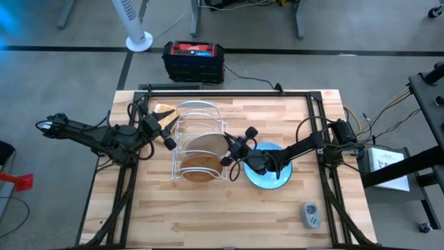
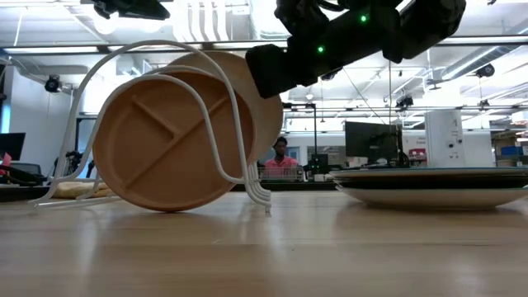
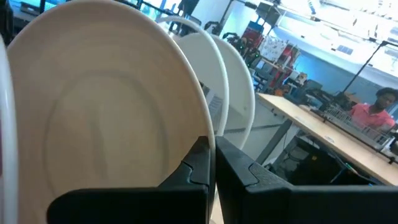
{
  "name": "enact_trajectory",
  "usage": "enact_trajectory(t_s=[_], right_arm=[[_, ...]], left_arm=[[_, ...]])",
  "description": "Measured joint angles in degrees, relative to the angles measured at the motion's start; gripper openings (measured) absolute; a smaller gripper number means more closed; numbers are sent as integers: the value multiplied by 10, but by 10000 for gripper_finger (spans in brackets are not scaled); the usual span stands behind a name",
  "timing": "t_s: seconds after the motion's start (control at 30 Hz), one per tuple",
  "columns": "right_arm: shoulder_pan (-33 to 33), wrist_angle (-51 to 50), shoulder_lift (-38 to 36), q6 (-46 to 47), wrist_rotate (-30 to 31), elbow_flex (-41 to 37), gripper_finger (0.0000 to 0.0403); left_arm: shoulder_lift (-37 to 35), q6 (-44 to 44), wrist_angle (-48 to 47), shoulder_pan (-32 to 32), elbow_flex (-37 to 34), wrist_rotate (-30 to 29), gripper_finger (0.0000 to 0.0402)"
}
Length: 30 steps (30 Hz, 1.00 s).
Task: Sort dishes
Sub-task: Put the white plate into the dishwasher rack
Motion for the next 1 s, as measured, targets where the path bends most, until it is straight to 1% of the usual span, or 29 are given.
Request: enact_trajectory(t_s=[0.23,0.5,0.7,0.8,1.0], right_arm=[[0,-52,0,37,-4,0,0],[3,-57,0,37,-4,0,3],[3,-58,0,38,-7,0,28],[3,-59,0,40,-33,0,42],[3,-74,0,52,-33,-1,81]], left_arm=[[0,0,0,0,0,0,116],[0,0,0,0,0,-1,116],[0,0,0,0,0,-1,116],[0,0,0,0,0,-1,116],[0,0,0,0,0,-1,116]])
